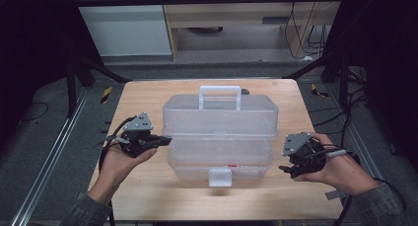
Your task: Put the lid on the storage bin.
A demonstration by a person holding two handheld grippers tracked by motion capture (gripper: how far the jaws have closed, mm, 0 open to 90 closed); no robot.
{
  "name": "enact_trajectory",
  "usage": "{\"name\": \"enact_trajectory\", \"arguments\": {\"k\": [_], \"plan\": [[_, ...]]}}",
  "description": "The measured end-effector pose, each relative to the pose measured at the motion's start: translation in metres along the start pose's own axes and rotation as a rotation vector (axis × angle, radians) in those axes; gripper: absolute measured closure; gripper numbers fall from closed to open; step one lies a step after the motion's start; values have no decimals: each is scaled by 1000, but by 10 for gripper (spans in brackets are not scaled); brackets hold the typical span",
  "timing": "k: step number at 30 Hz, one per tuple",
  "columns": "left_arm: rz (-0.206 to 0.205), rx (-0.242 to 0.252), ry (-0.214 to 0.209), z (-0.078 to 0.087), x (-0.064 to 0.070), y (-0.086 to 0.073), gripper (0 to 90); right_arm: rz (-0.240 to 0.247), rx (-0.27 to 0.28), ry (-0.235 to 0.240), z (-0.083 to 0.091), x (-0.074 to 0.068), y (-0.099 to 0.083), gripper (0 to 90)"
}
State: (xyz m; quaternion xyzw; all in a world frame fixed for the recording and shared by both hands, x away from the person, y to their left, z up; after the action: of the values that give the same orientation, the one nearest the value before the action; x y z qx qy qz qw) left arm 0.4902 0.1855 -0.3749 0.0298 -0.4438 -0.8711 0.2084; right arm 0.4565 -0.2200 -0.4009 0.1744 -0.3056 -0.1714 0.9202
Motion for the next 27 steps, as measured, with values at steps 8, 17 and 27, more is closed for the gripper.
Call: {"name": "enact_trajectory", "arguments": {"k": [8,17,27], "plan": [[5,7,-8,-3,3,-6,899,-9,-9,4,-5,-2,-5,243],[18,13,-22,-7,6,-18,899,-26,-8,4,-9,-6,-11,242],[16,8,-23,-9,7,-22,900,-43,-7,-8,-9,-5,-17,239]]}}
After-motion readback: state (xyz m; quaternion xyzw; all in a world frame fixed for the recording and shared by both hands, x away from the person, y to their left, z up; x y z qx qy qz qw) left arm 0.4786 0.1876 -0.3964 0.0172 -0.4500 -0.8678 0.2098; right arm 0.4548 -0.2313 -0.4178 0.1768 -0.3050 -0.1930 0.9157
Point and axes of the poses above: each handheld gripper's, and its own axes: z roughly backward along the jaws, y roughly out of its top, x roughly to its right, the point moved 5 cm from there along -z, roughly forward along the jaws, and after that the axes turned 12 degrees about -y, right-handed, at the moved point
